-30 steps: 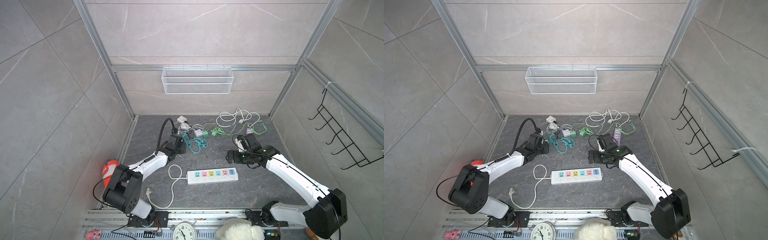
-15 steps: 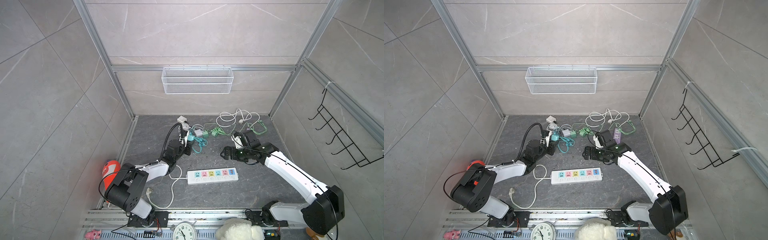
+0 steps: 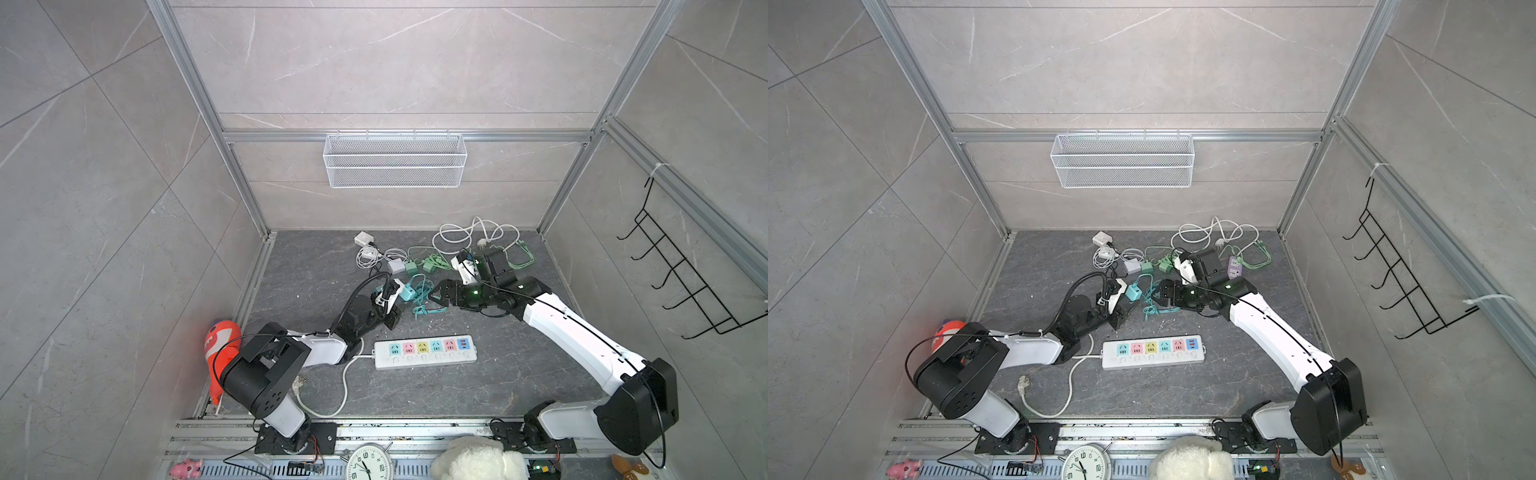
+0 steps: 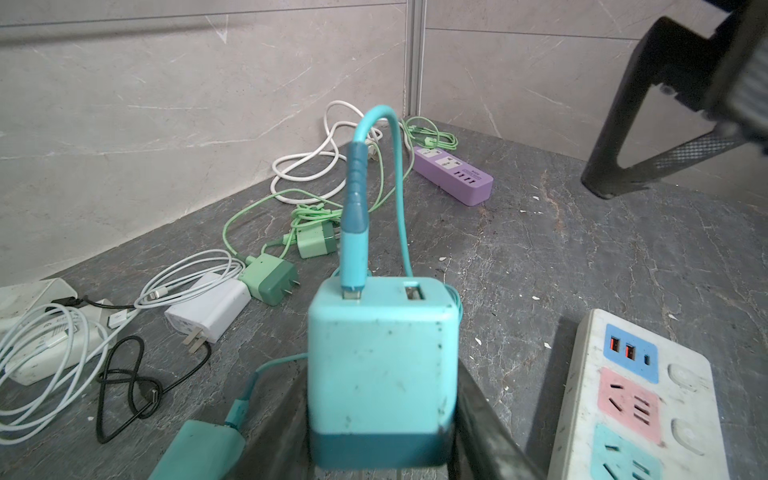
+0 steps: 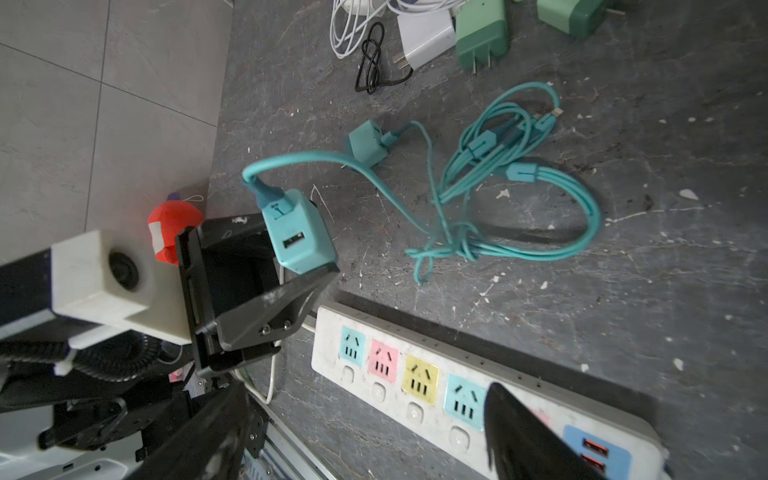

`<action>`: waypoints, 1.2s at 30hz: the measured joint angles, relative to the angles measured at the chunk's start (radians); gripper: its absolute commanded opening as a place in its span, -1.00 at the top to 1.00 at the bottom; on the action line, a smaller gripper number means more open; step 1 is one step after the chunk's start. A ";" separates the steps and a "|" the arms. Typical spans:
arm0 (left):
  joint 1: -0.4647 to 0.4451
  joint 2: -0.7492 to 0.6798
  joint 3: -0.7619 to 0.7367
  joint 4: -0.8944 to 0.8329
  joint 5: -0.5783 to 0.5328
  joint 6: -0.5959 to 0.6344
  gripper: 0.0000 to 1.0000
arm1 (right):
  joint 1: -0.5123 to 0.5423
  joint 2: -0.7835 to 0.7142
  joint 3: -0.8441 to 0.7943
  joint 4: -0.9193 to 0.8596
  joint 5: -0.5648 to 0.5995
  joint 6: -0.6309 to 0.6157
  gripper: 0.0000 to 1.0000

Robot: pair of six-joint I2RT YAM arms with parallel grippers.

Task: Insert the plug
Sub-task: 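Lift the teal charger with the left gripper while the right gripper reaches for it, then close the right gripper on the teal charger while the left gripper releases it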

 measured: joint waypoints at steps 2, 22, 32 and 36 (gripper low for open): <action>-0.011 0.000 0.003 0.000 0.000 0.011 0.37 | 0.011 0.028 0.017 0.004 -0.002 -0.001 -0.56; -0.039 -0.018 0.017 -0.043 0.000 0.048 0.38 | 0.108 0.239 0.193 0.010 0.014 -0.021 -0.02; -0.039 -0.028 0.012 -0.048 0.000 0.055 0.39 | 0.139 0.288 0.222 -0.018 0.033 -0.037 0.10; -0.039 -0.036 0.011 -0.062 0.000 0.060 0.38 | 0.140 0.290 0.222 -0.024 0.037 -0.048 0.24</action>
